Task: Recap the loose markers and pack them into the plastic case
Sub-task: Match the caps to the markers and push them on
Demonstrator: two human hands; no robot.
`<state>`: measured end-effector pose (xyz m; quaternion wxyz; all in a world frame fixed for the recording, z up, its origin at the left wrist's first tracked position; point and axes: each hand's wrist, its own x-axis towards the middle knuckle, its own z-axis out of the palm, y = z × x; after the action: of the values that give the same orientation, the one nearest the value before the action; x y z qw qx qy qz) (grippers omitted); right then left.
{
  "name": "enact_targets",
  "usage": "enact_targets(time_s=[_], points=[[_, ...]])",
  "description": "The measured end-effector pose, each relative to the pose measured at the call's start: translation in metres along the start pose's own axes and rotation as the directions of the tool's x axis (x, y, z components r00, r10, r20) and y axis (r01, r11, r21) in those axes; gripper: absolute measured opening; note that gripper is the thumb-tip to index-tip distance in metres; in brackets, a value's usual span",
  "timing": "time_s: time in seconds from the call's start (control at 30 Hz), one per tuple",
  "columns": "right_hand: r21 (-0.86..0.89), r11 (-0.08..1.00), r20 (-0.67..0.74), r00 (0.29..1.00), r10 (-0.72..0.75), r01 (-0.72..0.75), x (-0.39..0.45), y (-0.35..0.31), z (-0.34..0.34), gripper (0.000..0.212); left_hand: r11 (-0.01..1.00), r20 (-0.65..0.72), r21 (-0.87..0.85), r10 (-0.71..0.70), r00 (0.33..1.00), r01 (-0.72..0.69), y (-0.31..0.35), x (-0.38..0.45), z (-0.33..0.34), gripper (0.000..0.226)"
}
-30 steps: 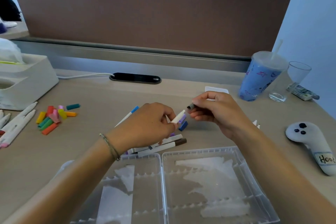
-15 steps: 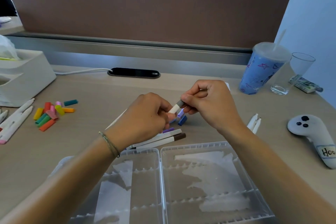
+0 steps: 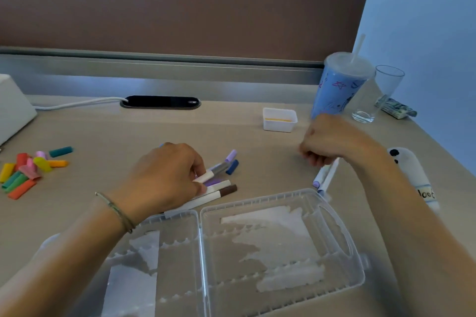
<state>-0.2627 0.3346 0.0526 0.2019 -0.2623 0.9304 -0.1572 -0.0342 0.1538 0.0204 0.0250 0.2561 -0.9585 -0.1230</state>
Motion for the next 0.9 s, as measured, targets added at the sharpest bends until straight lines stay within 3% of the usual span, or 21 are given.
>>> enact_targets(time_s=[0.1, 0.23, 0.33, 0.57, 0.67, 0.77, 0.83, 0.9], points=[[-0.161, 0.978, 0.006, 0.991, 0.136, -0.133, 0.009, 0.023, 0.004, 0.020, 0.999, 0.015, 0.044, 0.023, 1.000, -0.023, 0.003, -0.002, 0.000, 0.025], [-0.230, 0.960, -0.138, 0.982, 0.130, -0.160, 0.011, 0.035, 0.005, 0.015, 0.999, 0.043, 0.047, 0.005, 0.999, -0.007, 0.005, -0.002, -0.002, 0.025], [-0.248, 0.955, -0.197, 0.974, 0.115, -0.163, 0.014, 0.040, 0.000, 0.024, 1.000, 0.053, 0.027, -0.011, 0.999, 0.010, 0.005, -0.002, -0.005, 0.025], [-0.305, 0.940, -0.131, 0.984, 0.118, -0.153, 0.015, 0.039, 0.008, 0.013, 0.997, 0.003, -0.069, -0.038, 0.999, 0.038, 0.003, 0.000, -0.010, 0.013], [-0.201, 0.975, -0.108, 0.992, 0.070, -0.090, 0.017, 0.029, 0.015, 0.009, 0.989, -0.005, -0.145, -0.028, 1.000, 0.027, 0.004, 0.000, -0.011, 0.009], [0.074, 0.997, -0.087, 0.996, -0.003, 0.010, 0.010, 0.010, 0.022, 0.008, 0.967, -0.026, -0.254, -0.020, 0.999, 0.013, 0.007, -0.001, -0.011, 0.010], [0.331, 0.939, -0.050, 0.996, -0.076, 0.089, -0.002, -0.011, 0.024, 0.025, 0.930, -0.038, -0.368, -0.019, 0.999, 0.004, 0.009, -0.001, -0.010, 0.009], [0.465, 0.871, -0.015, 0.985, -0.172, 0.159, -0.018, -0.033, 0.028, 0.042, 0.862, -0.020, -0.506, -0.018, 1.000, 0.006, 0.014, -0.001, -0.009, 0.009]])
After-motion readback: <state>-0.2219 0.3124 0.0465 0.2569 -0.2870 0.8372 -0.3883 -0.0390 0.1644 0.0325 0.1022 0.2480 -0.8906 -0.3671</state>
